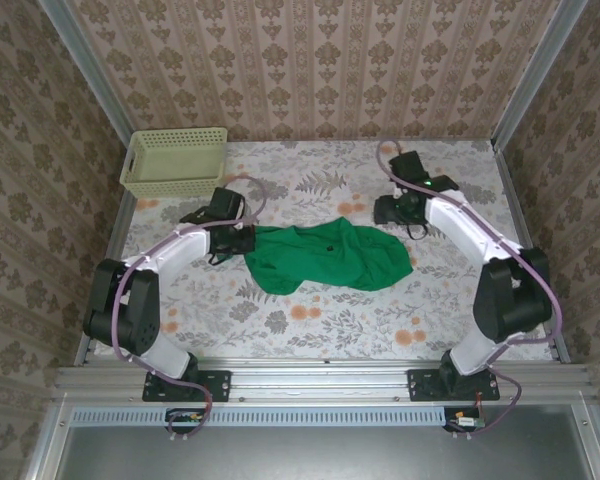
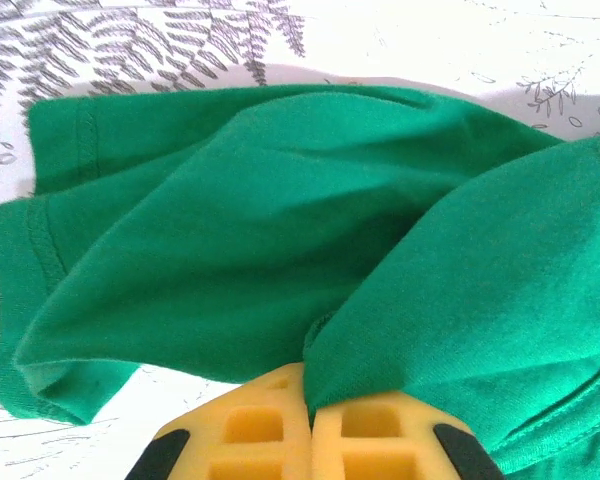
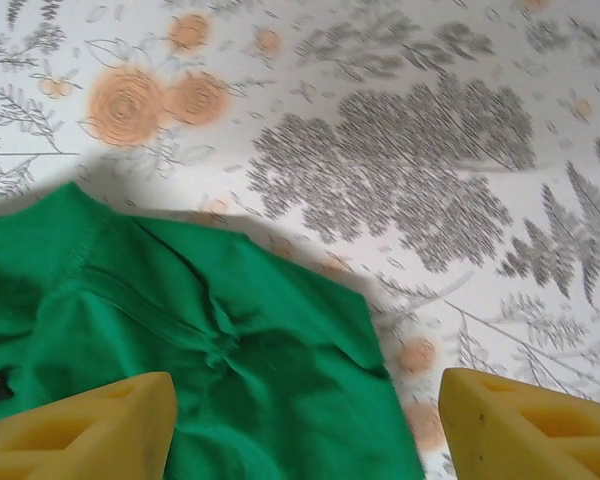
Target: Fold the inside-out t-shirt
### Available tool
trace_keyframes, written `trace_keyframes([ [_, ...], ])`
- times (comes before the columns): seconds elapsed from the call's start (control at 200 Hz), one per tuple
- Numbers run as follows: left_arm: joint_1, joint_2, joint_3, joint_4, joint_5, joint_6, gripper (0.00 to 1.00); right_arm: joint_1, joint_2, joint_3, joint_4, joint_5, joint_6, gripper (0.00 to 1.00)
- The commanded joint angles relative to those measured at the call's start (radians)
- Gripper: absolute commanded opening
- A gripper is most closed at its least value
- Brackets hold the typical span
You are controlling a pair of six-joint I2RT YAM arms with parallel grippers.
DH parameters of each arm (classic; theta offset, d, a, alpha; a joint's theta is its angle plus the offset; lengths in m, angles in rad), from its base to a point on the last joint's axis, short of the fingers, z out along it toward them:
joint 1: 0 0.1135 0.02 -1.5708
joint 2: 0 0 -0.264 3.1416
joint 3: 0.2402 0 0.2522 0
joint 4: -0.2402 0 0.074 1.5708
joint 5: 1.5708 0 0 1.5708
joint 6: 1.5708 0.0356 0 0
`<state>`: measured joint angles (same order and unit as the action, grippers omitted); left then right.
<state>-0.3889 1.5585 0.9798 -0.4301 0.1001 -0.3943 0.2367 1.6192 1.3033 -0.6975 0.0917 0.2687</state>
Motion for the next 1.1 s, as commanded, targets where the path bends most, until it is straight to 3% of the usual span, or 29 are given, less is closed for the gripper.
trace_keyframes([
  [0.0, 0.000, -0.015, -0.025, 0.025, 0.049, -0.023, 0.00, -0.022, 0.000, -0.083, 0.073, -0.114, 0.028, 0.70],
  [0.29, -0.001, -0.019, -0.026, 0.014, 0.049, -0.018, 0.00, 0.011, 0.151, -0.054, 0.116, -0.191, 0.038, 0.63],
  [0.615, -0.004, -0.035, -0.036, 0.014, 0.039, -0.025, 0.00, 0.057, 0.259, -0.022, 0.048, -0.106, 0.062, 0.49],
  [0.8, -0.003, -0.043, -0.022, 0.005, 0.033, -0.025, 0.00, 0.063, 0.266, -0.024, 0.037, -0.122, 0.065, 0.30],
  [0.95, -0.003, -0.056, 0.005, -0.019, 0.029, -0.028, 0.00, 0.064, 0.231, -0.012, -0.004, -0.058, 0.067, 0.00],
  [1.095, -0.003, -0.099, 0.036, -0.060, 0.015, -0.022, 0.00, 0.063, 0.113, -0.025, -0.024, 0.017, 0.069, 0.00],
])
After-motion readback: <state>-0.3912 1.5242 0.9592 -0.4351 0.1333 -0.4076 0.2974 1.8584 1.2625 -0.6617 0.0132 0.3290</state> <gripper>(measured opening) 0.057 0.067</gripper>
